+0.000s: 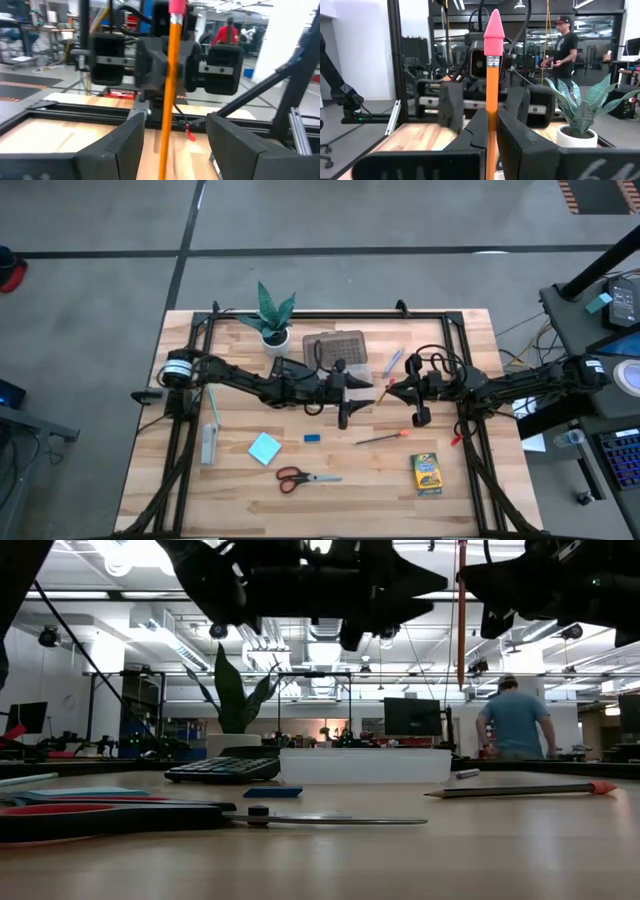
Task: Pack school essentials
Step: Put the yellow pencil into the supplies box
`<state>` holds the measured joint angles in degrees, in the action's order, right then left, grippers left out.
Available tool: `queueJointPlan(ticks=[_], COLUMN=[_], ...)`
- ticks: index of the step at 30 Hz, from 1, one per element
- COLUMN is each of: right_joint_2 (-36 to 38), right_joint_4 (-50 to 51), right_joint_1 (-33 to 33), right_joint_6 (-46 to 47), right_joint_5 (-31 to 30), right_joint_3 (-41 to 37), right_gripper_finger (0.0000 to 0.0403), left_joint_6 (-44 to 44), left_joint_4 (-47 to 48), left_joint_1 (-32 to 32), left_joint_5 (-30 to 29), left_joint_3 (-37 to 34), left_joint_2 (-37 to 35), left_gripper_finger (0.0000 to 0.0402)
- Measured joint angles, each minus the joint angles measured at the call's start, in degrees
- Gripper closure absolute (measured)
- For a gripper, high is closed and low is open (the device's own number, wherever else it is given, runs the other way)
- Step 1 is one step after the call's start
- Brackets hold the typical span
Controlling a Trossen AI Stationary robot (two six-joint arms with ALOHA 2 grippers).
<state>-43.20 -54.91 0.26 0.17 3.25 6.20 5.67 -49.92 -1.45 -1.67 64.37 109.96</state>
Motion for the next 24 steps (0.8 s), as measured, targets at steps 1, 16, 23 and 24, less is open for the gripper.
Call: queueJointPlan(ticks=[1, 16, 23, 24], right_joint_2=[0.00, 0.02, 0.02, 0.02], right_joint_4=[-0.06, -0.76, -0.79, -0.79], right_joint_1=[-0.01, -0.01, -0.01, -0.01], right_joint_6=[-0.01, -1.47, -1.77, -1.78], right_joint_5=[0.00, -0.20, -0.02, -0.03], right_joint_3=[0.00, 0.00, 0.00, 0.00], right_gripper_finger=[0.0390, 0.0390, 0.0390, 0.0390], left_joint_6=[0.04, -0.44, -0.57, -0.57], left_joint_4=[-0.09, -0.09, -0.12, -0.10], left_joint_1=[0.00, 0.00, 0.45, 0.64], left_joint_5=[0.45, 1.39, 1.35, 1.34], left_joint_3=[1.22, 9.96, 9.96, 9.96], left_joint_2=[0.94, 8.02, 8.02, 8.02], left_gripper_finger=[0.0206, 0.0230, 0.0352, 0.0372])
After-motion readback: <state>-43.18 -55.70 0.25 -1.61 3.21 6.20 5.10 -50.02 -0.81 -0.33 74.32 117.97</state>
